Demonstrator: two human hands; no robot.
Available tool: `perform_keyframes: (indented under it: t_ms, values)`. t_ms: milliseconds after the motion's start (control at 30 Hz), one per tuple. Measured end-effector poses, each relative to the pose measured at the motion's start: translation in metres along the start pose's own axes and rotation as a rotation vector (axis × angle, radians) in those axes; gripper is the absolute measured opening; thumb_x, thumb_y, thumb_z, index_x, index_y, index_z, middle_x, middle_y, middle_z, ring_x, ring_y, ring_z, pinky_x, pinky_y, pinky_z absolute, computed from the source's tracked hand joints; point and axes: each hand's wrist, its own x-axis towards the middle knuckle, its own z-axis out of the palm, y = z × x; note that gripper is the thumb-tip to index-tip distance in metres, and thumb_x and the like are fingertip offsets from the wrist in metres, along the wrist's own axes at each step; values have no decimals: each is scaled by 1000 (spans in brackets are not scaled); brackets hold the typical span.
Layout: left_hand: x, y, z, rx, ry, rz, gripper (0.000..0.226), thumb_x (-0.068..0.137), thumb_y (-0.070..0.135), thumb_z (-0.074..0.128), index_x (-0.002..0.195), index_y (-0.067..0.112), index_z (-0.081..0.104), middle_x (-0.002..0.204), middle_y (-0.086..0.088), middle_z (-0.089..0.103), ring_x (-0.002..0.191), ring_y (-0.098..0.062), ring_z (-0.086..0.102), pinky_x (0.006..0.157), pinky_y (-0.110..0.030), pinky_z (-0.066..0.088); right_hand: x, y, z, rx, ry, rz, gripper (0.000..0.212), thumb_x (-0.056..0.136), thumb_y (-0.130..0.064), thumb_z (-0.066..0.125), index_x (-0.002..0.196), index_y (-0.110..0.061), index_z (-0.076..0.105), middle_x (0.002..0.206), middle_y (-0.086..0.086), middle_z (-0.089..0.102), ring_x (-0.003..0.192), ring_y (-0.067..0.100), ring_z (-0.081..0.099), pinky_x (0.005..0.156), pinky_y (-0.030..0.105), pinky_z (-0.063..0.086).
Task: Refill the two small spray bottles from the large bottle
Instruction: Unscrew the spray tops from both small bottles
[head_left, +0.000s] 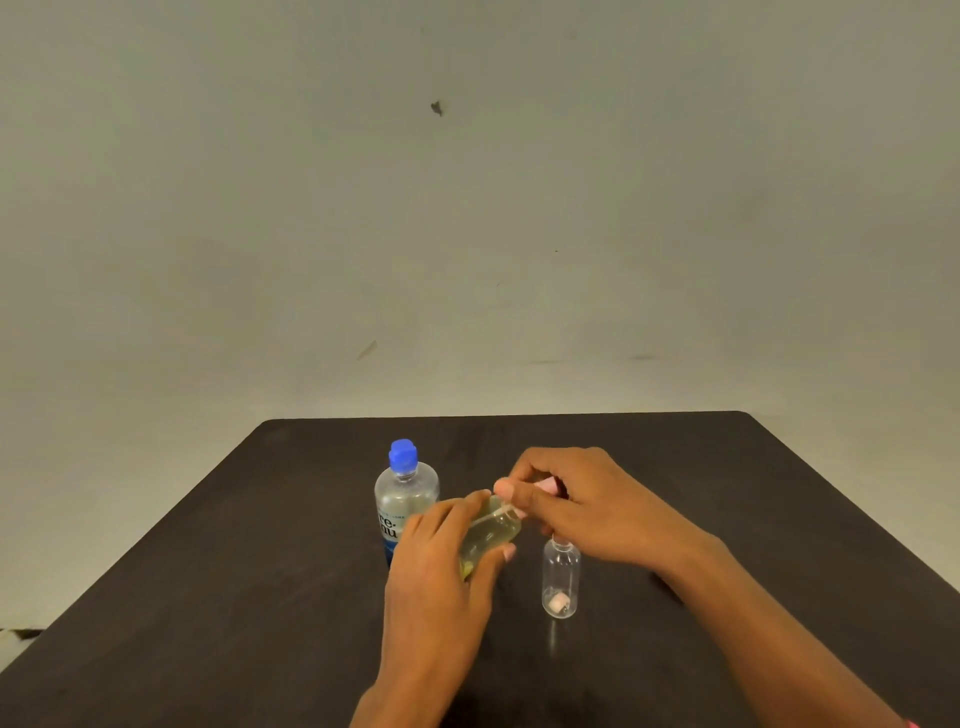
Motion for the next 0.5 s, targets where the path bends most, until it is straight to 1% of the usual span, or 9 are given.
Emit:
perform_keyframes:
  t_ms: [67,133,167,233,300,333,367,433,500]
  values:
    - [-1,-1,1,6,5,-5,48,72,22,80,117,29,62,95,36,46,94,0,53,77,-10,37,0,1,1,-7,10,-11,20,90,-44,58,86,-25,64,80,-6,67,71,10,66,67,29,57]
    - [-1,-2,2,-11,14,-15,49,72,22,79,117,32,62,96,36,47,97,4,51,78,-10,36,-1,0,0,-29,-13,-46,3,88,-32,65,89,-29,64,87,-10,66,79,9,64,72,31,56]
    - [-2,-2,1,-26,17,-18,49,73,23,79,117,35,60,97,35,48,98,4,51,79,-11,37,-1,-1,-2,-32,-25,-62,9,85,-28,68,92,-31,64,91,-11,65,83,8,62,75,31,55]
    - [-2,-1,1,-57,24,-13,52,74,24,77,115,46,53,101,33,50,101,2,52,82,-14,40,-2,-1,-4,-20,-39,-54,26,80,-32,73,104,-35,61,98,-14,62,90,5,60,79,26,54]
    - [-4,0,1,-74,52,7,54,73,23,77,112,49,50,103,32,52,103,-1,54,84,-19,44,-4,-4,-4,-41,-27,-2,37,79,-53,67,110,-36,57,98,-14,61,87,4,60,73,21,52]
    - [-5,-1,2,-83,69,9,52,73,22,78,112,45,53,103,31,53,103,-3,55,85,-23,47,-4,-5,-4,-67,-14,16,39,79,-61,59,106,-34,58,91,-12,63,79,5,61,67,20,51]
    - [-6,-1,3,-93,80,1,51,72,22,79,113,41,56,103,30,54,103,-5,57,85,-28,50,-5,-5,-4,-89,0,14,39,81,-64,54,99,-30,61,82,-9,64,72,7,61,63,24,51]
    - [-8,-2,5,-116,81,-31,48,71,21,79,114,34,61,105,27,55,103,-9,58,86,-37,52,-5,-5,-4,-119,12,-19,28,87,-54,55,88,-27,64,77,-6,65,70,13,61,65,35,55]
    - [-8,-2,6,-142,74,-67,48,71,20,79,113,36,61,105,26,56,104,-10,59,88,-40,52,-5,-5,-4,-126,-14,-73,12,86,-39,65,92,-29,63,87,-9,64,78,11,60,72,36,54]
